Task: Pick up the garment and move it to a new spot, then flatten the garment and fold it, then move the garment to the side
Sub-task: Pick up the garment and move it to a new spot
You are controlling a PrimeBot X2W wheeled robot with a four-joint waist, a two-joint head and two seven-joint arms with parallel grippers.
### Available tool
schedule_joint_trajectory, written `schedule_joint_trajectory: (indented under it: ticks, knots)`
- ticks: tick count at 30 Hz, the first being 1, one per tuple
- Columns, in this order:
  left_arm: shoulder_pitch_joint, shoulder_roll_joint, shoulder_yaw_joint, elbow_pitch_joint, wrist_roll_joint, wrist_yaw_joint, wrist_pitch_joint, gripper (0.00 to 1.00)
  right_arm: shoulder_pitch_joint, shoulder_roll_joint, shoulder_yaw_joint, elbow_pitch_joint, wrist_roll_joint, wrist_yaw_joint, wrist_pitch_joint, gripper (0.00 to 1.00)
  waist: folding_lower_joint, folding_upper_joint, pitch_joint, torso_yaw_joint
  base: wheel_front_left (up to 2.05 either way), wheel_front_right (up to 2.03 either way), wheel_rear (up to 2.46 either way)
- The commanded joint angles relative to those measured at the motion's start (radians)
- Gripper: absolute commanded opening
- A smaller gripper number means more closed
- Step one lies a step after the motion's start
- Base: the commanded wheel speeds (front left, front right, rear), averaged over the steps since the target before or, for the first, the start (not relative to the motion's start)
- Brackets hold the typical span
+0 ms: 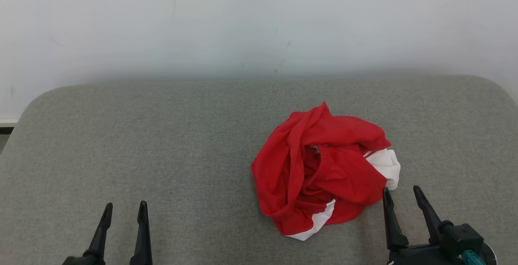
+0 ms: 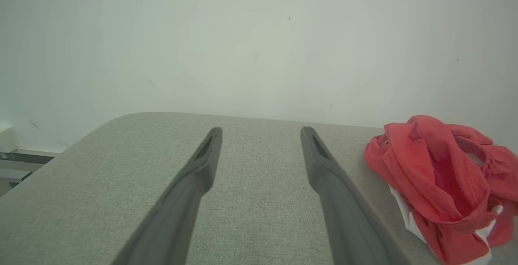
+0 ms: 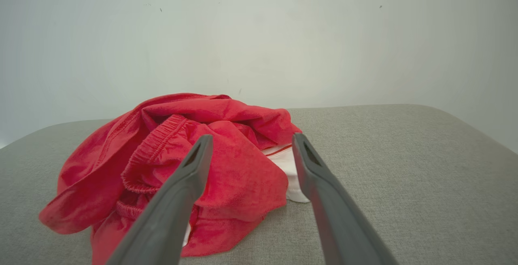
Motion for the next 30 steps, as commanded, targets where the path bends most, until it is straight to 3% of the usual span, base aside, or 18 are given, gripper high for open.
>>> schedule_joint_trajectory:
  ticks: [1, 9, 14, 30]
  knots:
    - [0.014, -0.006, 0.003, 0.0, 0.01, -0.005, -0.003, 1.0, 0.007, -0.005, 0.001, 0.003, 0.003, -0.002, -0.001, 1.0, 0.0, 0.0, -0.001, -0.002, 0.0, 0.0, 0.0]
    - [0.009, -0.016, 0.016, 0.014, 0.025, -0.017, -0.003, 1.0, 0.003, -0.007, 0.003, 0.006, 0.005, -0.002, -0.001, 1.0, 0.0, 0.0, -0.001, -0.008, 0.0, 0.0, 0.0]
    - [-0.037, -0.018, -0.032, 0.012, 0.034, -0.023, -0.003, 1.0, -0.001, -0.006, 0.006, 0.005, 0.009, -0.002, -0.001, 1.0, 0.0, 0.0, 0.005, -0.012, 0.0, 0.0, 0.0]
    - [-0.3, 0.069, -0.503, 0.205, -0.053, -0.021, -0.003, 1.0, -0.038, -0.001, 0.014, -0.002, 0.019, -0.002, 0.0, 1.0, 0.0, 0.0, 0.09, -0.094, 0.0, 0.0, 0.0]
